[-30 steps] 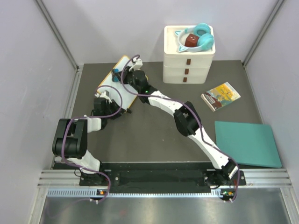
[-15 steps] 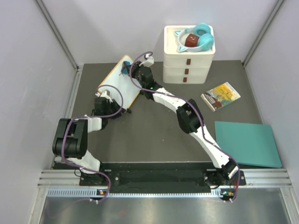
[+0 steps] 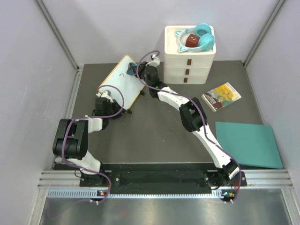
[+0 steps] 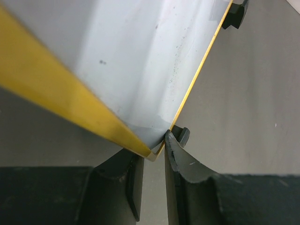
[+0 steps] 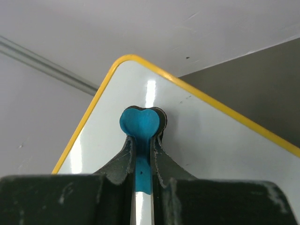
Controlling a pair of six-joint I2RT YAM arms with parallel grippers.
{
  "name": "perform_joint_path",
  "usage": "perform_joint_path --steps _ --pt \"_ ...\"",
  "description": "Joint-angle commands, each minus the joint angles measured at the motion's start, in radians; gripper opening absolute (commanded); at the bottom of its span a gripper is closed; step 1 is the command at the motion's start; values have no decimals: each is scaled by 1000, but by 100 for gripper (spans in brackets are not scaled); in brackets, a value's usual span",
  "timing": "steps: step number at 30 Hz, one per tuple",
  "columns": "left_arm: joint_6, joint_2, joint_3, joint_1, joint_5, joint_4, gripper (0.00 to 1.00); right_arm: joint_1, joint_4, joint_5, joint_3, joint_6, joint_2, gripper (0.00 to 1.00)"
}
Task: Erase the whiteboard
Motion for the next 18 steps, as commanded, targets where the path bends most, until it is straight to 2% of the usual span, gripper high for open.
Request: perform_joint_path --steps 1,9,18 --pt "59 36 -16 -32 -11 -177 0 58 52 -74 5 -35 -23 0" --pt "62 34 -15 -38 -20 -182 0 133 64 -103 13 -36 -28 0" --pt "64 34 -13 -42 -23 -185 0 84 60 -5 42 -29 -10 0"
